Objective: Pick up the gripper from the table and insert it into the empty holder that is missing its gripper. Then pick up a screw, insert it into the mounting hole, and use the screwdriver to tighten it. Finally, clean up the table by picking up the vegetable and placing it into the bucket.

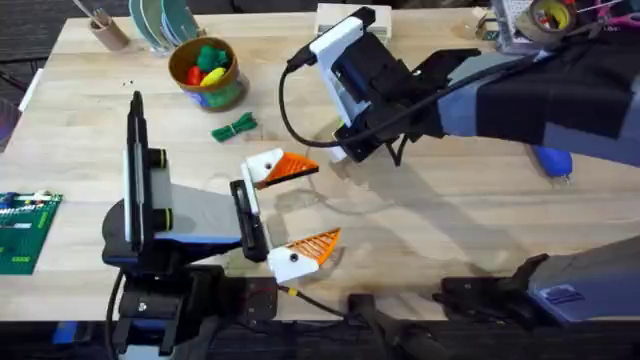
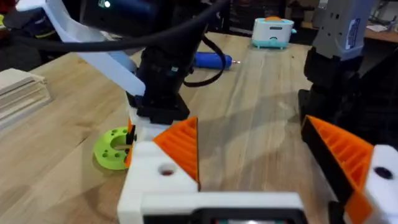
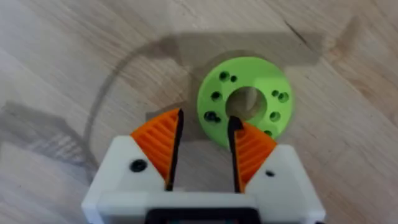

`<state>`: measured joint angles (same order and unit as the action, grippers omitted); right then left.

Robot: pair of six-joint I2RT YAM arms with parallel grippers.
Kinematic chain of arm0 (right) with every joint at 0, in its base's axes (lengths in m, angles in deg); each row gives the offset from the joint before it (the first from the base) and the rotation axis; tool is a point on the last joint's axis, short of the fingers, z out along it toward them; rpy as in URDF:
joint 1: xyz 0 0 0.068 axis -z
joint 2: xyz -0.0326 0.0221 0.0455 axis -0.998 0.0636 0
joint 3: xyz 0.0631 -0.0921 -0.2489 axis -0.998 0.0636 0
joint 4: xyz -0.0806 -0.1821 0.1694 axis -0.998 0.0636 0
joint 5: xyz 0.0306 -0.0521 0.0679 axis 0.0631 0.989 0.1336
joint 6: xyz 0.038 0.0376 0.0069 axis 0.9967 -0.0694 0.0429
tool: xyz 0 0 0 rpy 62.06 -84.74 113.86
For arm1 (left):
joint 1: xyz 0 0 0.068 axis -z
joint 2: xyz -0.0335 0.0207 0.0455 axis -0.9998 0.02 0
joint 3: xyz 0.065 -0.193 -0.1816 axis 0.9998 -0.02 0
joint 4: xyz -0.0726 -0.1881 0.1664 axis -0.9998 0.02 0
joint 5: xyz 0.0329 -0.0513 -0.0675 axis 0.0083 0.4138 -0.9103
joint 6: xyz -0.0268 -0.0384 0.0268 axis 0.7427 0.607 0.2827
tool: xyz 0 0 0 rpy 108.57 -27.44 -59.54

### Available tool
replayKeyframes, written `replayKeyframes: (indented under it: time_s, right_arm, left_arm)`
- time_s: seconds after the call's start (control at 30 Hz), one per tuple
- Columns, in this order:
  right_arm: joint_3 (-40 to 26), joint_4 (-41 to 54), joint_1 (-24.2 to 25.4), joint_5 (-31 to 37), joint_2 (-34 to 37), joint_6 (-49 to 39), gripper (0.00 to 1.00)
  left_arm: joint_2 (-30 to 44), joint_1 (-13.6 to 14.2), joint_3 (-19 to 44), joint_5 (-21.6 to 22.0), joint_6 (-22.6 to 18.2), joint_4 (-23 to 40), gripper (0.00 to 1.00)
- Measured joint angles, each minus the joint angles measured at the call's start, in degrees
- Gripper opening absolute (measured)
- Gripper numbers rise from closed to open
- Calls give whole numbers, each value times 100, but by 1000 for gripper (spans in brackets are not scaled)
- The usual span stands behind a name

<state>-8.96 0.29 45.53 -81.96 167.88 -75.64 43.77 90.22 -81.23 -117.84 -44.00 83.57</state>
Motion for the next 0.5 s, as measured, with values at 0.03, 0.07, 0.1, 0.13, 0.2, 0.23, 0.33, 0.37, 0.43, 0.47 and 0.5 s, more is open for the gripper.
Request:
replayKeyframes:
  time_s: [0.03, 0.07, 0.1, 0.13, 0.2, 0.23, 0.33, 0.37, 0.43, 0.47, 0.5]
  right_arm:
    - [0, -2, 0, 56, 3, 15, 495]
    - [0, -5, 0, 108, 3, 35, 478]
    - [0, -11, 0, 140, 3, 50, 468]
    - [0, -19, 0, 172, 3, 66, 459]
    - [1, -41, 0, 219, 3, 91, 442]
    - [1, -56, 0, 231, 2, 100, 431]
    - [2, -114, 0, 259, 3, 117, 398]
    - [2, -126, 0, 262, 3, 120, 382]
    - [2, -132, 0, 263, 3, 121, 351]
    - [2, -131, 0, 263, 3, 122, 331]
    - [2, -131, 0, 263, 1, 122, 315]
  left_arm:
    - [0, 0, 0, -1, 0, 0, 993]
    - [-2, 0, 0, 0, 0, 0, 993]
    - [0, 0, 0, 0, 0, 0, 993]
    - [0, 0, 0, 1, 0, 0, 994]
    - [0, 0, 0, 0, 0, 0, 992]
    - [0, 0, 0, -1, 0, 0, 993]
    - [-1, 0, 0, 1, 0, 0, 993]
    - [0, 0, 0, 0, 0, 0, 993]
    - [0, 0, 0, 0, 0, 0, 993]
    - [0, 0, 0, 0, 0, 0, 993]
    - [0, 0, 0, -1, 0, 0, 993]
